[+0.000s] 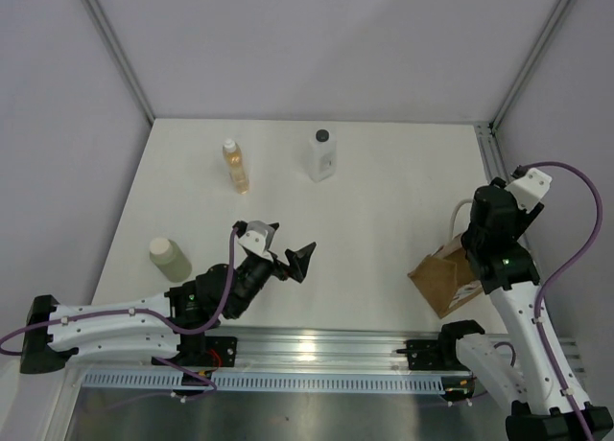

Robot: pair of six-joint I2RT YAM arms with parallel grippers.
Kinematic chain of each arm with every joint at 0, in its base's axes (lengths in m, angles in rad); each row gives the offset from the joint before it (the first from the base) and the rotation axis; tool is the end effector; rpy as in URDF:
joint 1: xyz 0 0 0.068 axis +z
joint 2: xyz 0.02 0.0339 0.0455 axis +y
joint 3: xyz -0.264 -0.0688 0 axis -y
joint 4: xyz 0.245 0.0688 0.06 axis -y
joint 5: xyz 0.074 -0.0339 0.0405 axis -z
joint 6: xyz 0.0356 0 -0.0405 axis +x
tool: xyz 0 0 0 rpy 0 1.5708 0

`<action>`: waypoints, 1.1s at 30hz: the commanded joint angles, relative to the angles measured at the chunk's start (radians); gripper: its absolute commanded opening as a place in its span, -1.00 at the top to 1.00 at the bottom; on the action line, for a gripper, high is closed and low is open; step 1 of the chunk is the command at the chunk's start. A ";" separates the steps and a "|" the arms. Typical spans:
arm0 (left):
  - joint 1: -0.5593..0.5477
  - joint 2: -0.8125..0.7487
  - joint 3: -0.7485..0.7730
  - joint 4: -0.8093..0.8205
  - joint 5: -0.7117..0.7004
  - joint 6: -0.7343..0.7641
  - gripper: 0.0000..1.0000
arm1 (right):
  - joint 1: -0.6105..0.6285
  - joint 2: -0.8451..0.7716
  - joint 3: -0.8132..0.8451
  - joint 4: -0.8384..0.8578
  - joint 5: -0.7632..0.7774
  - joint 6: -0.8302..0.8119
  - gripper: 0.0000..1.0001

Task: Place the personal care products into the canvas bag

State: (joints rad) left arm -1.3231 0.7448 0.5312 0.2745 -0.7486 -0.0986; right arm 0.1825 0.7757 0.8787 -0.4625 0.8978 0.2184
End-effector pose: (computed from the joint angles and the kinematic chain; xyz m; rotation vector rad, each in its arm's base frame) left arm 0.0671 -0.1666 0.3052 0.3341 1.5170 -0.5674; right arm 0.1615 0.0015 0.3494 0.6101 1.7252 -0.5801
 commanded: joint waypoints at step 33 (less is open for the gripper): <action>0.004 -0.018 0.016 0.025 -0.001 -0.023 -0.99 | -0.133 -0.027 -0.428 0.659 -0.053 0.148 0.37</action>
State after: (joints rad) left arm -1.3231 0.7364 0.5312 0.2745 -0.7486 -0.1051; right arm 0.0555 0.7349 0.4641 0.0570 0.8070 0.3138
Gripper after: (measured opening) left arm 0.993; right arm 0.513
